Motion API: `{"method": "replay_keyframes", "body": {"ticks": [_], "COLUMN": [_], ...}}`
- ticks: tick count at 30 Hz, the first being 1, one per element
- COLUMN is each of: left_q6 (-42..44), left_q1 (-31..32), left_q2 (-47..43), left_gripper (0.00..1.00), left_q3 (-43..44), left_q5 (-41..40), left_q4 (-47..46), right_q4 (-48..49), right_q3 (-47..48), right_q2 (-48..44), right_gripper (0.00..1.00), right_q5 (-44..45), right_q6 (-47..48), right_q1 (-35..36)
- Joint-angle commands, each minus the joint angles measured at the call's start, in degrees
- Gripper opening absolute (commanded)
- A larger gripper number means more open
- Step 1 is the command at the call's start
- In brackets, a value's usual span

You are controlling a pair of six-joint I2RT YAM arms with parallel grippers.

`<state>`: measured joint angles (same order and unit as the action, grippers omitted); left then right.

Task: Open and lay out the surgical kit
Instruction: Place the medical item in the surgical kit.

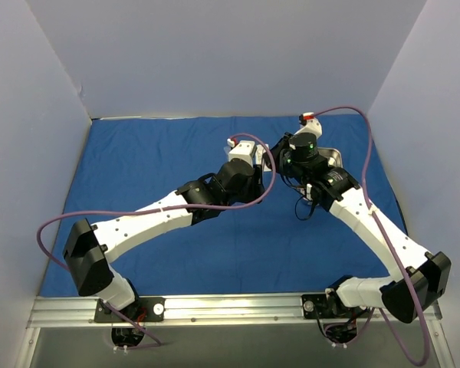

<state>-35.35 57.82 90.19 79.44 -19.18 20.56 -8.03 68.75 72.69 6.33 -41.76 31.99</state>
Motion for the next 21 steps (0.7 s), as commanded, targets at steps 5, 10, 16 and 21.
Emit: {"method": "replay_keyframes", "body": {"ticks": [5, 10, 16, 21], "left_q6": [3.62, 5.29, 6.52, 7.05], "left_q1": [2.82, 3.52, 3.53, 3.53], "left_q2": [1.12, 2.0, 3.06, 2.97], "left_gripper": [0.56, 0.52, 0.39, 0.2], "left_q3": [4.76, 5.2, 5.73, 5.73], "left_q5": [-6.92, -8.77, -9.65, -9.65], "left_q4": [-4.82, -6.05, -6.23, -7.02], "right_q4": [-0.23, -0.58, -0.76, -0.58], "right_q3": [-0.46, -0.11, 0.33, -0.2], "right_q2": [-2.2, -1.76, -1.58, -1.49], "right_gripper": [0.0, 0.0, 0.0, 0.0], "right_q5": [-0.26, -0.61, -0.7, -1.14], "right_q6": [0.98, 1.24, 1.24, 1.15], "right_q1": [0.36, 0.36, 0.36, 0.36]}}
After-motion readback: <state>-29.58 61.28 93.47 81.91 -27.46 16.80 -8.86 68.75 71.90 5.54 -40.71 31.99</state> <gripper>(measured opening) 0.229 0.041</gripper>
